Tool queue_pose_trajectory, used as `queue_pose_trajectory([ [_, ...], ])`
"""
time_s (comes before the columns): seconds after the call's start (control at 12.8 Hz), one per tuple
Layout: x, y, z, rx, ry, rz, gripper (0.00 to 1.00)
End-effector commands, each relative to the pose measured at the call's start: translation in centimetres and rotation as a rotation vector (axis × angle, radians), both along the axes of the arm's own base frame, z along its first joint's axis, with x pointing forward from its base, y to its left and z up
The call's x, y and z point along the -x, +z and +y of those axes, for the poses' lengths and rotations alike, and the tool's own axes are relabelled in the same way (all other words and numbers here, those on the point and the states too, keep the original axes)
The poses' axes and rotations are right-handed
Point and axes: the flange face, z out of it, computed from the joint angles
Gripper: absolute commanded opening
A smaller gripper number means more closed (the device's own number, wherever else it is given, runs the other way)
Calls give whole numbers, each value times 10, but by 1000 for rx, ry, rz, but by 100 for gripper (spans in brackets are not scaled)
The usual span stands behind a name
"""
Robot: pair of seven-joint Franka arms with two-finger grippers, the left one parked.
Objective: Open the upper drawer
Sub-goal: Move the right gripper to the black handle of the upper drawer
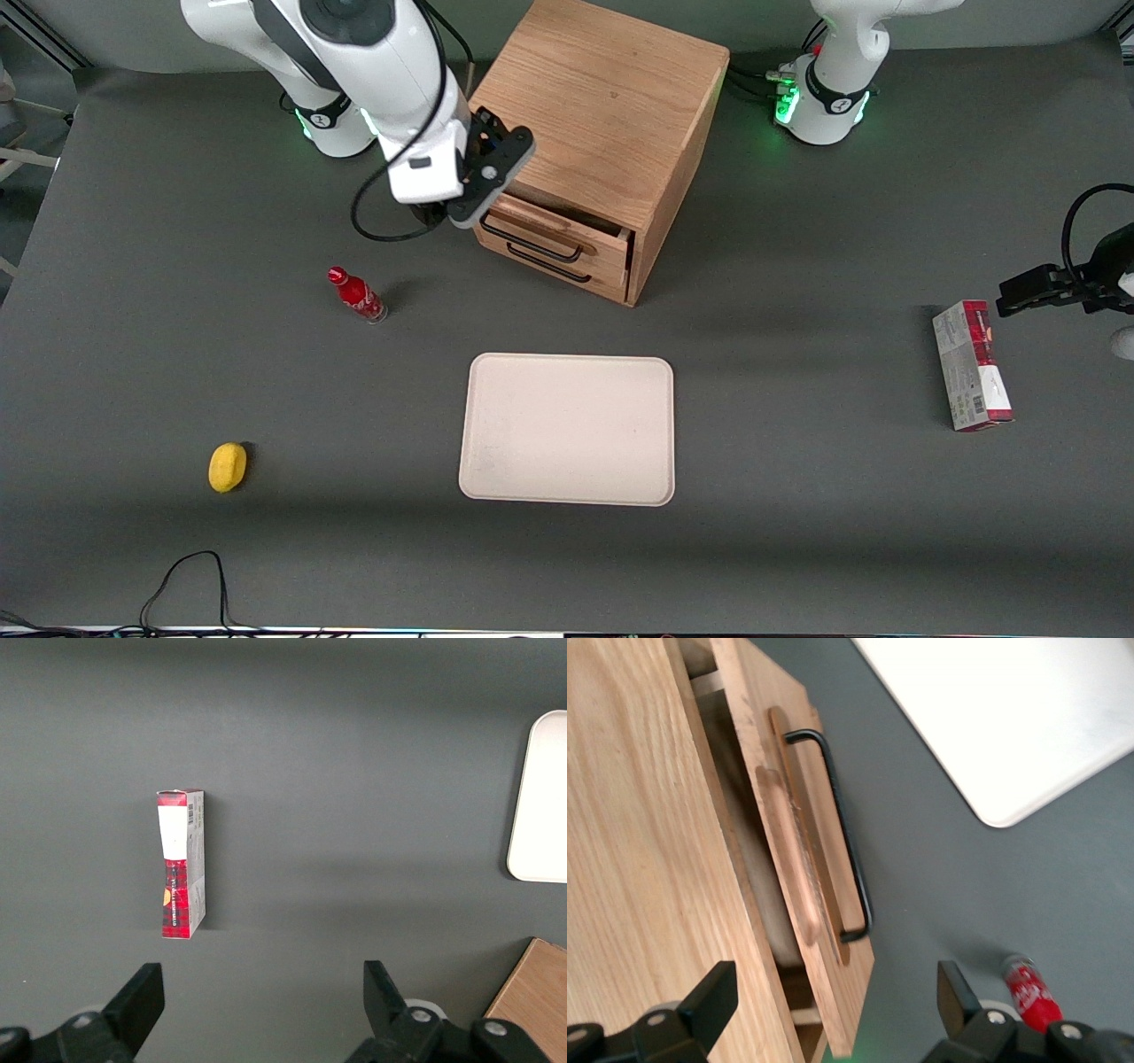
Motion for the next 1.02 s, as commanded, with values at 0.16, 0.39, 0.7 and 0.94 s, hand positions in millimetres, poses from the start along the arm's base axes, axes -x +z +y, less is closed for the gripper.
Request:
queue_pose_trajectory([
  [0.16,-33,-65,17,-87,99,103,100],
  [0.39,-46,-95,20,-86,103,95,100],
  [0.7,-47,-128,25,-59,119,76,100],
  [0.94,-46,-145,30,-46,136,50,100],
])
